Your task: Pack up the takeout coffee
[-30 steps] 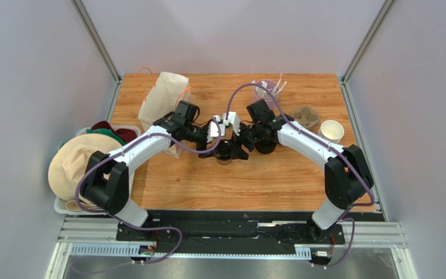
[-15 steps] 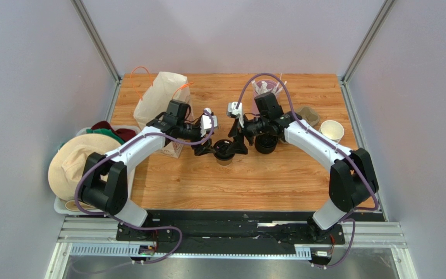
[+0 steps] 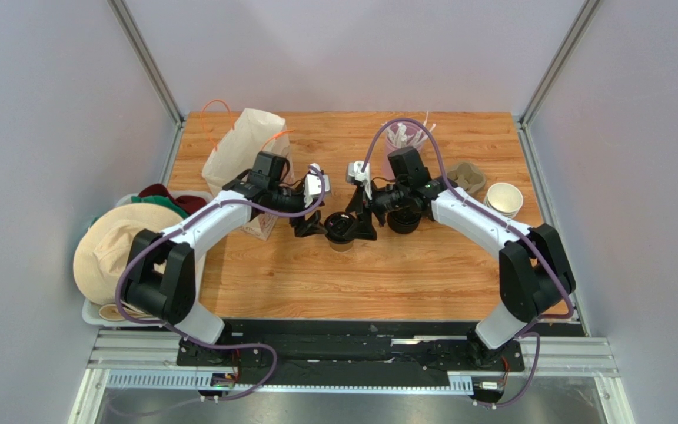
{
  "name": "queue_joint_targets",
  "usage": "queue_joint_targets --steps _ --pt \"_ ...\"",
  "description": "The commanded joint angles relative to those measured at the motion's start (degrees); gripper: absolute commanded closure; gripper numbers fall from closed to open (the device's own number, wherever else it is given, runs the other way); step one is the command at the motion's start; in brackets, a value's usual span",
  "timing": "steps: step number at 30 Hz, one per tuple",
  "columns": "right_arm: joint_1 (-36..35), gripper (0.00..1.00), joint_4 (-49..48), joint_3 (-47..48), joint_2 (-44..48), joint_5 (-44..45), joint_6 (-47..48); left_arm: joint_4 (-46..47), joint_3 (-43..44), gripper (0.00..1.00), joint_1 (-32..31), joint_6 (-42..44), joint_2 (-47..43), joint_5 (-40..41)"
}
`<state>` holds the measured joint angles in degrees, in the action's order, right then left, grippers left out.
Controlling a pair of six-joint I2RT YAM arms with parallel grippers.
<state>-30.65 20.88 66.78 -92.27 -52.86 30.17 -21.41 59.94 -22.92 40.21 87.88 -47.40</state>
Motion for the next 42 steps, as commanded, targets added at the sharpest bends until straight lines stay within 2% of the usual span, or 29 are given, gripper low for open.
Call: queue_joint_targets --steps 1,9,19,28,36,42 --pt "0.16 0.16 -5.15 -1.39 -0.54 1.97 2.17 -3.20 3.69 0.13 -0.64 3.30 2.21 -2.35" --pt "0.59 0.16 -11.48 -3.41 -2.21 4.61 0.33 -3.73 5.18 0.13 -1.52 3.39 3.35 -1.74" --pt "0.95 0.15 -12.62 -3.85 -3.00 4.96 -1.17 -5.04 7.20 0.13 -3.10 2.68 5.55 -1.91" --pt "1.04 0.16 -9.90 -3.59 -3.71 4.26 -0.29 -7.33 8.35 0.14 -4.15 4.53 6.52 -1.47" --pt "1.21 0.20 -10.07 -3.86 -5.11 4.34 -1.87 -8.74 9.14 0.15 -4.94 5.58 7.31 -0.68" --pt "1.21 0.26 -9.02 -2.80 -5.90 5.13 -2.40 -10.76 10.37 0.21 -5.30 6.55 8.10 0.02"
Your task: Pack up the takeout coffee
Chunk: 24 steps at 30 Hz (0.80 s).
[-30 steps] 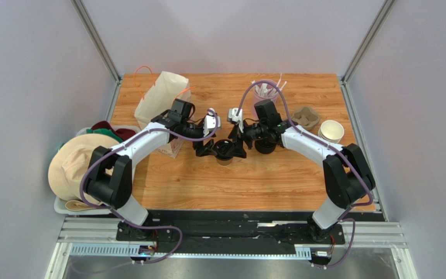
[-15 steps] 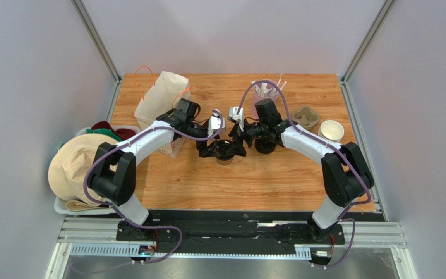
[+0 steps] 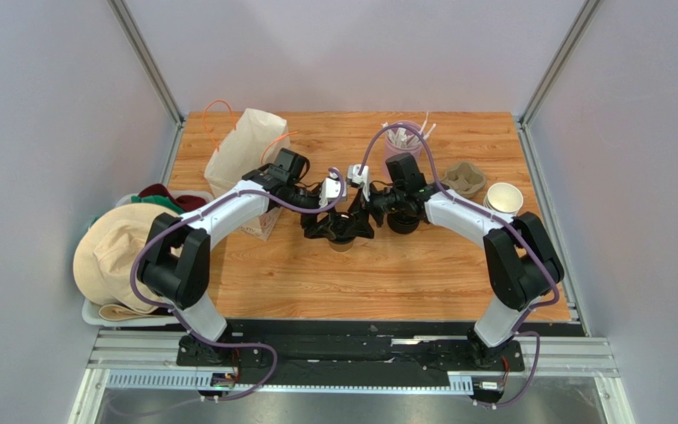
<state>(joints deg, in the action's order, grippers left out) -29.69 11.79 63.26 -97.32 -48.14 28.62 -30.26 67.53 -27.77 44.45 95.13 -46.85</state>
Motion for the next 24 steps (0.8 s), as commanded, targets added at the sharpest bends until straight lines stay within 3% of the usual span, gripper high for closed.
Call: queue_joint_targets --steps 1,10,24 --pt "0.25 0.27 0.42 0.81 -0.94 0.42 -0.85 -1.91 2.79 0.23 -0.53 2.22 0.93 -0.35" --pt "0.07 0.33 2.44 1.68 -1.65 0.85 -1.20 -2.52 2.87 0.32 -1.58 3.01 1.11 0.88" --pt "-0.28 0.33 5.26 3.27 -2.35 5.16 -1.99 -2.35 2.08 0.39 -4.92 3.63 1.46 5.80"
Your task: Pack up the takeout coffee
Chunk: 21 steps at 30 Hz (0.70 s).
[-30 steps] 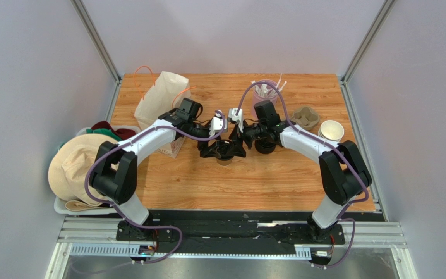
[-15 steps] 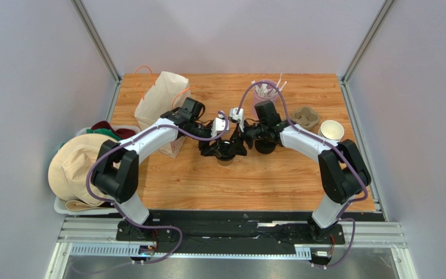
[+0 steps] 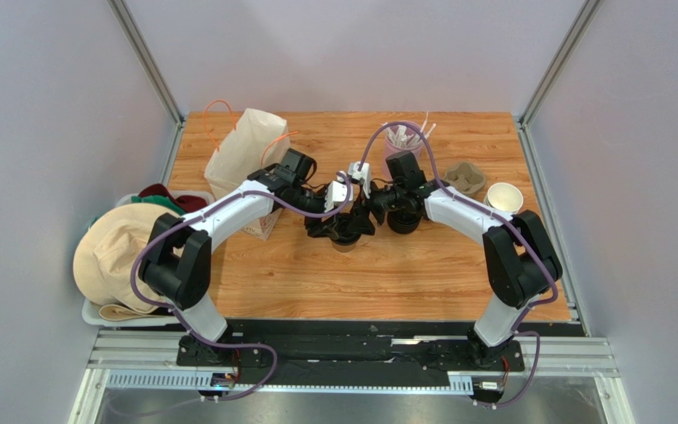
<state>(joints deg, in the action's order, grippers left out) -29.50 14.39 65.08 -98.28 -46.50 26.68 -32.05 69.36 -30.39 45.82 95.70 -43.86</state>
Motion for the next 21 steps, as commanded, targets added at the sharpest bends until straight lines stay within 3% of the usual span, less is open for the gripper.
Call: queue_joint_targets --steps 1,8,9,12,21 --pt "-0.56 0.33 2.83 1.45 -1.39 3.70 -0.13 -0.64 0.25 0.40 -2.48 2.25 0.80 3.16" --pt "-0.56 0.33 4.59 2.68 -2.88 4.31 -0.22 -0.82 0.07 0.38 -3.71 2.69 0.98 4.65" --pt "-0.65 0.33 4.85 3.21 -3.14 4.40 -0.22 -1.08 0.24 0.31 -3.71 3.21 1.15 4.74" --pt "-0.65 0.33 5.56 3.74 -3.76 4.40 -0.40 -1.96 -0.45 0.23 -3.71 5.84 2.12 8.95" --pt "-0.74 0.33 6.09 4.27 -5.25 5.19 -0.75 -1.17 -1.07 0.25 -3.80 5.24 1.95 10.11"
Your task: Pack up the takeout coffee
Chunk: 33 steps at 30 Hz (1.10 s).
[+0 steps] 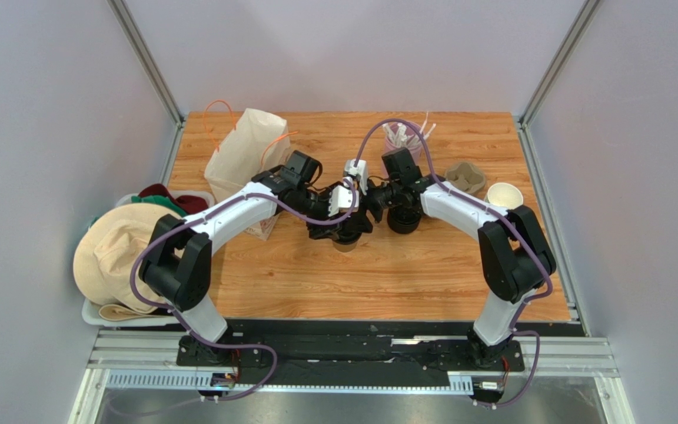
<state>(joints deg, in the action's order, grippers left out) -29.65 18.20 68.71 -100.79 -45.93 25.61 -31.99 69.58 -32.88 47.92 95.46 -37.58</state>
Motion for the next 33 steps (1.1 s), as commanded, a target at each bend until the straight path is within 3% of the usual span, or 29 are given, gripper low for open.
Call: queue_joint_targets --steps 1,25,33 --pt "-0.67 0.33 2.28 0.73 -2.65 4.71 0.24 -1.24 -1.29 0.25 -1.39 3.06 2.45 4.09" --pt "-1.20 0.33 6.41 3.89 -4.68 7.61 0.41 -7.21 5.21 0.23 -7.72 2.44 11.94 13.84" --pt "-1.20 0.33 7.12 3.98 -5.03 7.88 0.67 -4.40 3.54 0.16 -7.63 0.16 8.61 12.64"
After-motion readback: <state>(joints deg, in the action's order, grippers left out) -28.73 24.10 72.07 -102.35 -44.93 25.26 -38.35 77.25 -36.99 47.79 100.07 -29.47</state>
